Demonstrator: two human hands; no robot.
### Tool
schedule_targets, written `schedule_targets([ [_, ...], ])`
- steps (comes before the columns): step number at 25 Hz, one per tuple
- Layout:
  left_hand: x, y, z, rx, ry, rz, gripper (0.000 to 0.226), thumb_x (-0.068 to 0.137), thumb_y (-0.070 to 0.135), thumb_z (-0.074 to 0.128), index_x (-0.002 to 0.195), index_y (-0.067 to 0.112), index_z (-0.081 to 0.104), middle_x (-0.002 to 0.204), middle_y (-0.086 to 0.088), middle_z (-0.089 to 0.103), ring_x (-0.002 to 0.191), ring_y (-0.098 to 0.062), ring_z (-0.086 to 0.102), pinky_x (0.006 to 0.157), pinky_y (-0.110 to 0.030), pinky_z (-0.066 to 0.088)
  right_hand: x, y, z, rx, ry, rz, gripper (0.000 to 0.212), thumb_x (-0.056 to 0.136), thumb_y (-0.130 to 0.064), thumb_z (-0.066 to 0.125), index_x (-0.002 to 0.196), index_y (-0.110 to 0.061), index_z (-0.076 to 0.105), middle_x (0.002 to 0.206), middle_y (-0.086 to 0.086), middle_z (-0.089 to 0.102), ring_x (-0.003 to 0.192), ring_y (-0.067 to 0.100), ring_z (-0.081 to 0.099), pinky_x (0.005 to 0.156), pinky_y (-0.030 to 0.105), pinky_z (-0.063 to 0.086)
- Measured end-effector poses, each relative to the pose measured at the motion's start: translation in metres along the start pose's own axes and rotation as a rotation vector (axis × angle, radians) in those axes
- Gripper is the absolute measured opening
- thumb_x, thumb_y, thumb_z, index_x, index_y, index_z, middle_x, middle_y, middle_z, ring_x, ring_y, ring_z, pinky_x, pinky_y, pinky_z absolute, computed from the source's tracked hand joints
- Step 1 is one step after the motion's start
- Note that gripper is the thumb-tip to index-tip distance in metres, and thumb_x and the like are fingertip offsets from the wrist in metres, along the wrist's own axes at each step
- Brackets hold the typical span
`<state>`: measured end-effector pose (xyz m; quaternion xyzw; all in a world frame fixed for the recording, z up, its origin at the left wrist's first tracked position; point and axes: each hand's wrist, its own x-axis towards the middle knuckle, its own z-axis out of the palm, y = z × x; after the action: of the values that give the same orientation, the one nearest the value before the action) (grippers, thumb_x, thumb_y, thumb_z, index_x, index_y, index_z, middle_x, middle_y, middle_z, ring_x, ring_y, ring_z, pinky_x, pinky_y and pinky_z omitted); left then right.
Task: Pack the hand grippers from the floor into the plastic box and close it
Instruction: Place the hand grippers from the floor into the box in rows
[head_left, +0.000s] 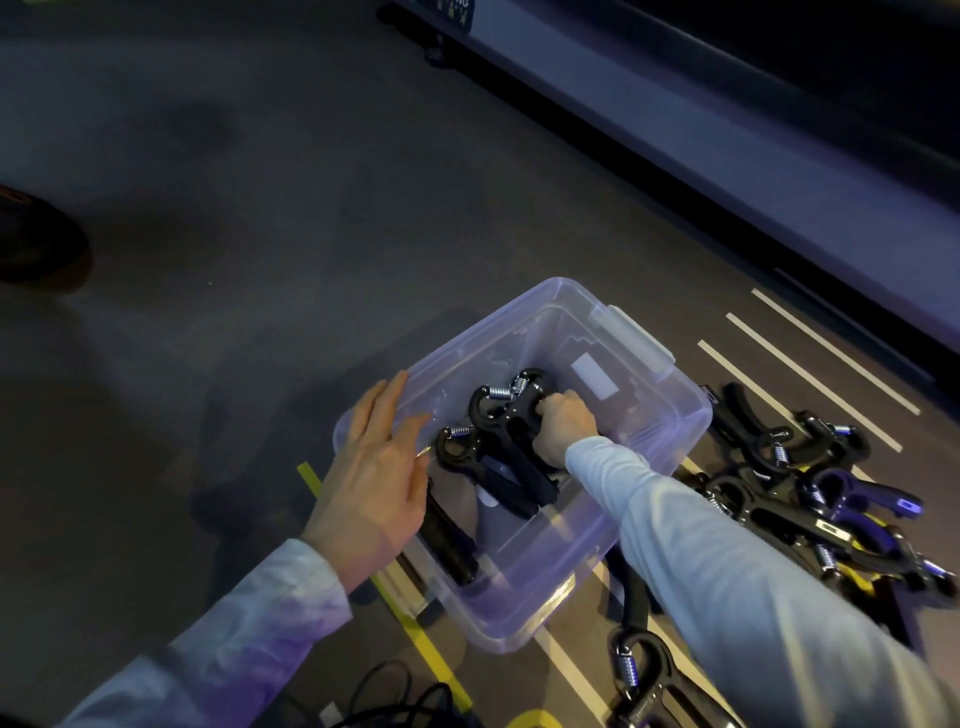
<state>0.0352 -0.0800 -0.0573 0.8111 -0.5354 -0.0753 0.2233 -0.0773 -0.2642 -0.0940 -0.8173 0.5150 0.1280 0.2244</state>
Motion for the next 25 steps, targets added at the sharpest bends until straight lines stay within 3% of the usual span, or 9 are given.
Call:
schedule_targets([
  [2,0.001,0.012,-0.005,-0.021,-0.05,-0.027,0.035,0.085,0.019,0.063,0.117,0.005,0.059,0.139,-0.016,0.045,0.127,-0.034,0.043,0.1,-0.036,0.034,-0.019,-0.009,-0.011,0.153,0.052,-0.1,0.007,0.082,-0.015,0.065,0.078,-0.01,0.061,0.109,0.016,0.06,0.098,0.03,0.06,0.079,0.02,0.042],
  [4,0.006,0.022,-0.007,-0.177,-0.165,-0.168,0.037,0.089,0.037,0.055,0.116,0.012,0.057,0.119,-0.008,0.062,0.111,-0.023,0.056,0.088,-0.029,0.044,-0.051,-0.024,-0.021,0.391,0.085,-0.199,0.006,0.081,-0.014,0.069,0.082,-0.01,0.065,0.086,0.006,0.063,0.073,0.015,0.058,0.055,0.005,0.037],
  [7,0.015,0.028,-0.012,-0.663,-0.19,-0.439,0.015,0.084,0.035,0.063,0.09,0.021,0.061,0.077,0.0,0.068,0.073,-0.01,0.066,0.067,-0.037,0.056,-0.081,-0.041,-0.027,0.467,0.136,-0.396,0.013,0.079,-0.012,0.07,0.09,-0.006,0.069,0.082,0.003,0.062,0.076,0.011,0.054,0.06,0.012,0.035],
  [8,0.015,0.027,-0.013,-0.773,-0.188,-0.522,0.006,0.085,0.028,0.063,0.083,0.023,0.061,0.071,0.001,0.066,0.065,-0.005,0.064,0.06,-0.034,0.058,-0.081,-0.04,-0.031,0.499,0.075,-0.453,0.013,0.079,-0.009,0.068,0.092,-0.005,0.068,0.085,0.004,0.062,0.08,0.012,0.055,0.066,0.016,0.037],
  [10,0.015,0.026,-0.016,-0.84,-0.194,-0.586,0.01,0.087,0.02,0.061,0.078,0.024,0.06,0.07,0.003,0.066,0.065,-0.004,0.063,0.051,-0.024,0.056,-0.065,-0.03,-0.041,0.602,-0.146,-0.435,0.024,0.083,-0.001,0.061,0.107,-0.003,0.064,0.099,0.008,0.065,0.093,0.015,0.06,0.08,0.024,0.048],
  [12,0.014,0.025,-0.019,-0.861,-0.189,-0.576,0.008,0.088,0.019,0.06,0.08,0.021,0.06,0.073,0.004,0.068,0.069,-0.007,0.064,0.049,-0.021,0.054,-0.031,-0.014,-0.047,0.375,-0.175,-0.274,0.035,0.086,-0.007,0.055,0.121,-0.006,0.056,0.118,0.011,0.063,0.112,0.026,0.059,0.095,0.033,0.046],
  [15,0.016,0.028,-0.019,-0.862,-0.223,-0.551,0.003,0.088,0.019,0.06,0.085,0.019,0.06,0.08,0.001,0.07,0.074,-0.008,0.066,0.052,-0.023,0.055,0.012,0.011,-0.035,-0.15,-0.133,-0.01,0.041,0.091,-0.011,0.045,0.131,0.0,0.043,0.134,0.018,0.051,0.125,0.032,0.05,0.099,0.034,0.041],
  [18,0.017,0.031,-0.02,-0.891,-0.23,-0.55,0.004,0.088,0.016,0.06,0.085,0.019,0.06,0.081,0.001,0.07,0.076,-0.007,0.065,0.056,-0.026,0.056,0.026,0.016,-0.01,-0.266,-0.168,0.097,0.045,0.093,-0.012,0.043,0.137,-0.001,0.04,0.141,0.016,0.045,0.129,0.03,0.046,0.103,0.036,0.041],
  [25,0.013,0.025,-0.019,-0.98,-0.212,-0.57,0.007,0.087,0.017,0.061,0.082,0.022,0.06,0.075,0.006,0.071,0.07,0.0,0.066,0.055,-0.025,0.056,0.027,0.014,0.005,-0.388,0.035,0.067,0.04,0.097,-0.003,0.031,0.132,-0.004,0.05,0.135,0.013,0.052,0.125,0.029,0.051,0.099,0.037,0.043],
])
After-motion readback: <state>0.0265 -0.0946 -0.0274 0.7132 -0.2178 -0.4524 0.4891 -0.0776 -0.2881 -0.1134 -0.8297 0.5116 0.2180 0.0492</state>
